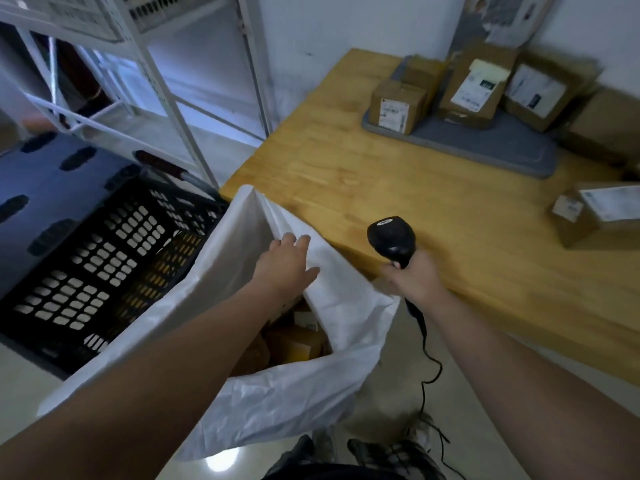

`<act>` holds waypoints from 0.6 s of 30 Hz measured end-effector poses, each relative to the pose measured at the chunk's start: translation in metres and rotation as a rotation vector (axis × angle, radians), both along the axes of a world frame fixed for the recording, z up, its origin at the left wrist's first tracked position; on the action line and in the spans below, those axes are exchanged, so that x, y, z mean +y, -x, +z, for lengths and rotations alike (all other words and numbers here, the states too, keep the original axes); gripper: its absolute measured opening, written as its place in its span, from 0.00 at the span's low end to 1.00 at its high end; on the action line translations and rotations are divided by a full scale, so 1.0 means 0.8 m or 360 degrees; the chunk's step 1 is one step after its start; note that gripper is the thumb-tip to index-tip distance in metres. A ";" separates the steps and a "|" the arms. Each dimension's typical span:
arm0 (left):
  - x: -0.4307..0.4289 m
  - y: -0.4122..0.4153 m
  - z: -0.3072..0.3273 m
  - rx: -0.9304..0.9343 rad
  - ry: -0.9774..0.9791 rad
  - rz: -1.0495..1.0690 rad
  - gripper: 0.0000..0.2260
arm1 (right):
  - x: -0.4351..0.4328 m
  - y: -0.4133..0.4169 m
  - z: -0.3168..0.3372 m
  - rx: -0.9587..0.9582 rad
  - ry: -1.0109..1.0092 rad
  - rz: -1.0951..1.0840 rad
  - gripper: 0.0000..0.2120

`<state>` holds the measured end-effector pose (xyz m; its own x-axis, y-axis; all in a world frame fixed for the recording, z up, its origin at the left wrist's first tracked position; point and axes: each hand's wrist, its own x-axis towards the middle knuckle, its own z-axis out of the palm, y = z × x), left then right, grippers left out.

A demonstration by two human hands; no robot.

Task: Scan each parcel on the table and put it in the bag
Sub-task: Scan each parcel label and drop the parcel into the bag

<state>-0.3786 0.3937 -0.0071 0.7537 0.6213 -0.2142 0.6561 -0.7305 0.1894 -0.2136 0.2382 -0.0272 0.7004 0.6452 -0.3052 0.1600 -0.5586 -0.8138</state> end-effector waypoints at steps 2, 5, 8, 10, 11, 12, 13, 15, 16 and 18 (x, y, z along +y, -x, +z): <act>-0.006 -0.031 0.011 -0.0070 -0.0006 -0.0062 0.28 | -0.014 -0.025 0.020 -0.0043 -0.0026 -0.0092 0.15; -0.015 -0.081 0.024 -0.0133 0.0060 -0.0102 0.27 | -0.036 -0.069 0.045 -0.0106 -0.0025 -0.0229 0.15; -0.027 -0.134 0.034 -0.0181 0.0094 -0.0125 0.28 | -0.056 -0.121 0.070 -0.0152 -0.0077 -0.0326 0.15; -0.033 -0.171 0.039 -0.0218 0.0095 -0.0129 0.28 | -0.063 -0.158 0.082 -0.0213 -0.0082 -0.0351 0.13; -0.036 -0.191 0.041 -0.0234 0.0097 -0.0129 0.28 | -0.066 -0.175 0.087 -0.0242 -0.0075 -0.0355 0.12; -0.038 -0.210 0.043 -0.0247 0.0097 -0.0128 0.28 | -0.067 -0.193 0.090 -0.0262 -0.0070 -0.0363 0.11; -0.040 -0.229 0.044 -0.0256 0.0099 -0.0123 0.28 | -0.067 -0.210 0.092 -0.0276 -0.0063 -0.0368 0.10; -0.045 -0.267 0.046 -0.0265 0.0105 -0.0100 0.28 | -0.067 -0.244 0.093 -0.0294 -0.0044 -0.0386 0.08; -0.046 -0.285 0.047 -0.0270 0.0102 -0.0091 0.28 | -0.068 -0.261 0.094 -0.0317 -0.0039 -0.0384 0.08; -0.047 -0.318 0.047 -0.0285 0.0105 -0.0069 0.28 | -0.069 -0.295 0.097 -0.0393 -0.0019 -0.0360 0.10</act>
<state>-0.1242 0.3560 0.0309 0.8091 0.5767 -0.1134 0.5759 -0.7393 0.3489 0.0223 0.1830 0.0507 0.8782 0.4673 -0.1017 0.2261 -0.5930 -0.7728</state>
